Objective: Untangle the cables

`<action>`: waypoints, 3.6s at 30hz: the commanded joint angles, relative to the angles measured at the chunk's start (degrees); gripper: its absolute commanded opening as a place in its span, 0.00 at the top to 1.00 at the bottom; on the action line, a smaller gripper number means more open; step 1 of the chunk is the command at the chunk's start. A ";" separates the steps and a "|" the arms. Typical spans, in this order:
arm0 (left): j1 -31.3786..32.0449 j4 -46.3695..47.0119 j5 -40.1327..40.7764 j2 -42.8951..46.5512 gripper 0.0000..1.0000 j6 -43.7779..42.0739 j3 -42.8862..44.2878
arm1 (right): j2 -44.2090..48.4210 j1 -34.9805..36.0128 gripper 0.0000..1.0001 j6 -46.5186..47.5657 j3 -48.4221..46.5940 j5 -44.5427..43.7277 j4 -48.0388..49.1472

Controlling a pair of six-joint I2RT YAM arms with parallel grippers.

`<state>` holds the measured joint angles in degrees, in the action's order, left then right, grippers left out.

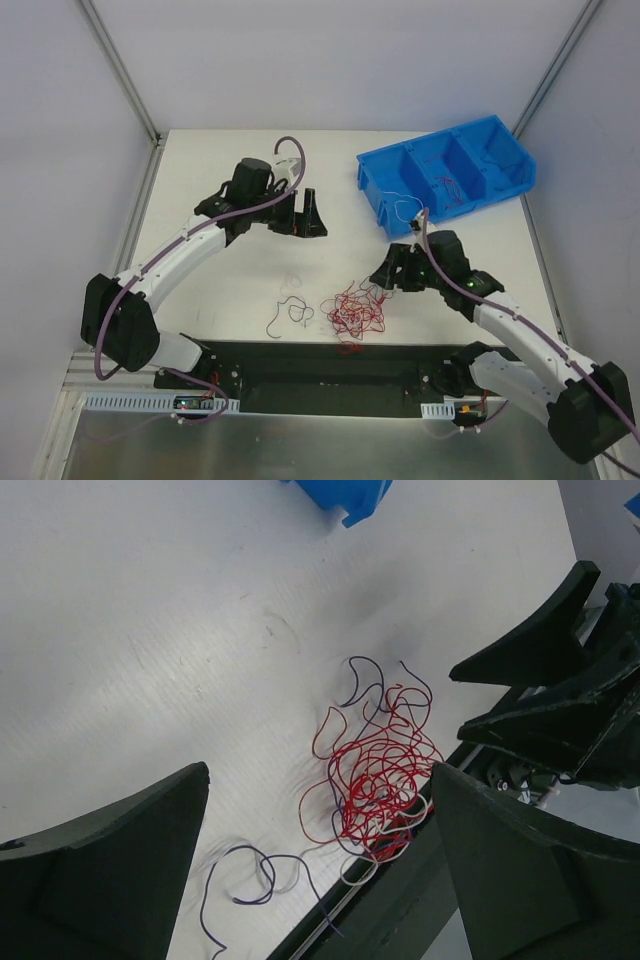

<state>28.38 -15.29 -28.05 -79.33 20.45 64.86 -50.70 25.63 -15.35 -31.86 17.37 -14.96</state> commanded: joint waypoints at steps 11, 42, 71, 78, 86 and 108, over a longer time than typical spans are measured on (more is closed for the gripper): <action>5.01 -1.32 3.27 -8.81 0.08 -2.61 1.84 | -4.51 15.77 0.36 -2.75 1.27 -20.32 8.65; 5.37 -10.38 20.32 -11.98 0.32 7.24 -9.23 | -0.80 12.34 0.33 4.29 -3.39 -15.28 -2.70; 5.72 -6.08 40.89 13.75 1.00 -9.20 17.21 | -38.77 17.09 0.85 -2.68 -12.07 -20.43 24.82; 5.72 0.77 37.55 19.29 1.00 -8.15 20.14 | -39.75 12.26 0.78 1.11 -15.52 -18.35 19.53; 5.72 3.51 31.48 18.16 1.00 -4.81 20.22 | -25.87 11.90 0.35 13.15 -22.37 -19.30 6.88; 5.63 4.04 28.75 17.19 1.00 -1.29 16.79 | -30.95 19.72 0.34 9.03 -36.35 2.58 38.15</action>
<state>33.78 -13.98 1.52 -62.94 18.04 82.17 -81.58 44.69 -3.51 -64.45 18.13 14.76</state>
